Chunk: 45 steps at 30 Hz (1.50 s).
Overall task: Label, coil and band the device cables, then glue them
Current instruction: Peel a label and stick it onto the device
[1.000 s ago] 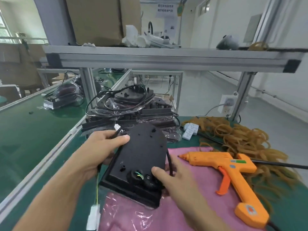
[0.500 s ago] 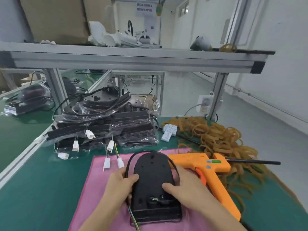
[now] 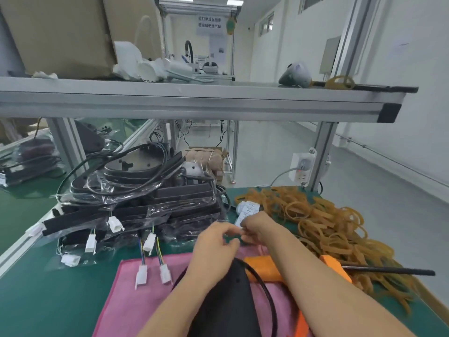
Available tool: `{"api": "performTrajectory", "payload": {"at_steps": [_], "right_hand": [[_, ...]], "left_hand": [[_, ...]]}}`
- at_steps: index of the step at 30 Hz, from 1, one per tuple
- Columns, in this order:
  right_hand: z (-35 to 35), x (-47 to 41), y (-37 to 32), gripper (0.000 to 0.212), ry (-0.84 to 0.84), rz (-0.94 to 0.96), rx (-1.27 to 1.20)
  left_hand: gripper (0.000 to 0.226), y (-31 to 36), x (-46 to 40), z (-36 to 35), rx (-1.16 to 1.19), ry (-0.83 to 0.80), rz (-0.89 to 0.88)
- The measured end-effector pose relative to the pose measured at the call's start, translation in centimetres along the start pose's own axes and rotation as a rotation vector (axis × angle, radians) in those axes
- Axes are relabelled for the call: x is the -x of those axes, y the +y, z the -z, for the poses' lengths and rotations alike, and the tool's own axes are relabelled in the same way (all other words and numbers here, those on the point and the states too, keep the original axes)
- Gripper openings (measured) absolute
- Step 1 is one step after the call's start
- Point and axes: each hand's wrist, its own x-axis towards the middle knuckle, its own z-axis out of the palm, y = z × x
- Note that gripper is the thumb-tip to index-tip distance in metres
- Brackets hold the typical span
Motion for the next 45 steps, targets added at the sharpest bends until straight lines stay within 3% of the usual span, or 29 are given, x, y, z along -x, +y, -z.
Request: {"api": "performTrajectory", "payload": {"at_steps": [6, 10, 13, 16, 19, 22, 24, 28, 31, 36, 39, 41, 43, 45], "right_hand": [[0.7, -2.0, 0.6, 0.012, 0.010, -0.038, 0.030], [3.3, -0.4, 0.9, 0.006, 0.017, 0.162, 0.122], [5.5, 0.6, 1.7, 0.009, -0.024, 0.345, 0.165], [6.8, 1.2, 2.3, 0.005, -0.052, 0.447, 0.185], [7.5, 1.3, 2.7, 0.004, -0.042, 0.516, 0.194], [7.5, 1.2, 3.1, 0.012, 0.011, 0.540, 0.218], [7.4, 1.2, 3.3, 0.016, 0.069, 0.547, 0.175], [7.3, 1.4, 3.4, 0.018, 0.156, 0.691, 0.265], [7.5, 1.5, 3.5, 0.006, 0.225, 0.816, 0.332], [7.6, 1.4, 4.1, 0.008, 0.355, 0.893, 0.490], [8.2, 1.8, 4.5, 0.011, 0.481, 0.838, 0.339], [8.9, 2.7, 4.4, 0.014, 0.419, 0.711, 0.117], [9.1, 4.3, 4.4, 0.015, 0.281, 0.625, 0.016], [8.5, 6.4, 4.4, 0.014, 0.135, 0.602, 0.008]], "left_hand": [[0.026, -0.5, -3.2, -1.9, 0.200, 0.007, 0.101], [0.031, -0.3, -5.0, -2.9, 0.054, 0.016, 0.039], [0.051, 0.1, -6.5, -3.7, -0.024, -0.015, -0.010], [0.063, 0.6, -7.8, -4.3, 0.203, -0.152, 0.076], [0.048, 0.4, -8.5, -4.6, 0.393, -0.250, 0.134], [0.024, -0.2, -8.5, -4.9, 0.393, -0.218, 0.093], [0.021, -0.5, -8.5, -5.1, 0.395, -0.178, 0.086], [0.024, -1.1, -8.7, -5.3, 0.292, -0.141, 0.016], [0.032, -1.4, -8.7, -5.2, 0.189, -0.141, -0.063], [0.031, -1.4, -8.4, -5.0, -0.024, -0.154, -0.136], [0.024, -1.5, -8.2, -4.7, -0.187, -0.196, -0.129], [0.015, -1.5, -7.8, -4.3, -0.349, -0.297, -0.114], [0.036, -1.3, -7.4, -3.8, -0.432, -0.402, -0.088], [0.042, -0.7, -6.9, -2.6, -0.424, -0.454, -0.088]]}}
